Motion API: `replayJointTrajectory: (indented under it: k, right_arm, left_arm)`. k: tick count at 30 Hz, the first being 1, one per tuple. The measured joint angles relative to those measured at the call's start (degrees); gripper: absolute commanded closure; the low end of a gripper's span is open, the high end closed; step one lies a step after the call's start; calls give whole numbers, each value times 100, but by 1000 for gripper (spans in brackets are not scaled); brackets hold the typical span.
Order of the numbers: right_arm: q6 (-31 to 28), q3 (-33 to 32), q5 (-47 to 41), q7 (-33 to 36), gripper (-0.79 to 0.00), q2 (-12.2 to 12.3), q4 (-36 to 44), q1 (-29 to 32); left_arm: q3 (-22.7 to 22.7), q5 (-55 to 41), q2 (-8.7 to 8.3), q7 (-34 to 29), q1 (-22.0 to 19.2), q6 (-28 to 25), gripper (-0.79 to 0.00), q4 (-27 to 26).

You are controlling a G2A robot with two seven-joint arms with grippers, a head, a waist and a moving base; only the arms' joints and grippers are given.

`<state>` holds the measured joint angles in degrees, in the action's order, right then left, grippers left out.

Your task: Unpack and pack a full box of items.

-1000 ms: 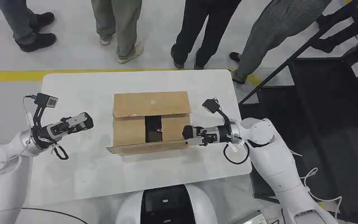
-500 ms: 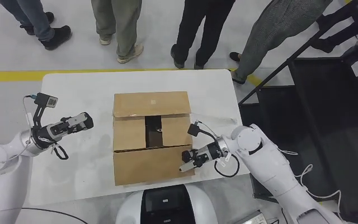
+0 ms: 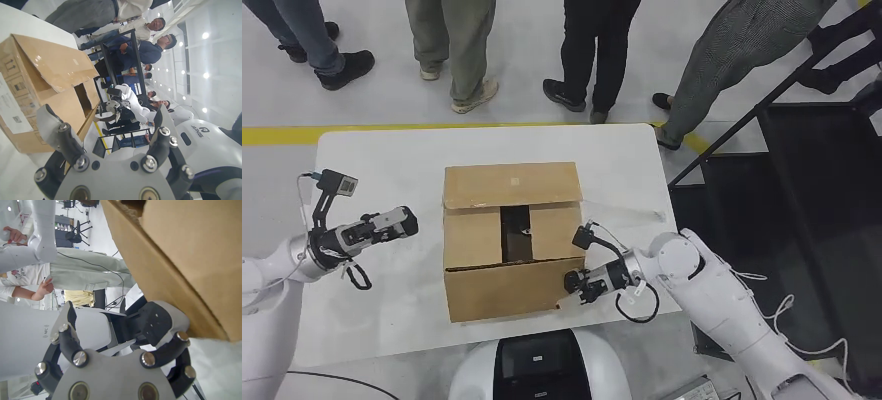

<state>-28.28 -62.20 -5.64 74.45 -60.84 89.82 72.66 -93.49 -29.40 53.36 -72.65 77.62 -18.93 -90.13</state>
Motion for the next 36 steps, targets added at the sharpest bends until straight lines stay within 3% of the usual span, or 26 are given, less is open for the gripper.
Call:
replayJointTrajectory:
  k: [8,18,27,36]
  right_arm:
    - [87,-562,-999,241,-785,255,822,321]
    - [-377,-1275,-2349,-222,-785,483,1373,523]
    - [-495,-1366,-2538,-340,-785,623,1418,592]
    - [-599,-1281,-2653,-443,-785,721,1320,567]
  left_arm:
    - [255,-70,13,-10,-95,110,-785,128]
    - [1075,-554,172,137,-868,27,-785,1330]
    - [1712,-647,318,-63,-1586,22,-785,2017]
    - [2052,-1397,476,-388,-2169,-111,-785,2219]
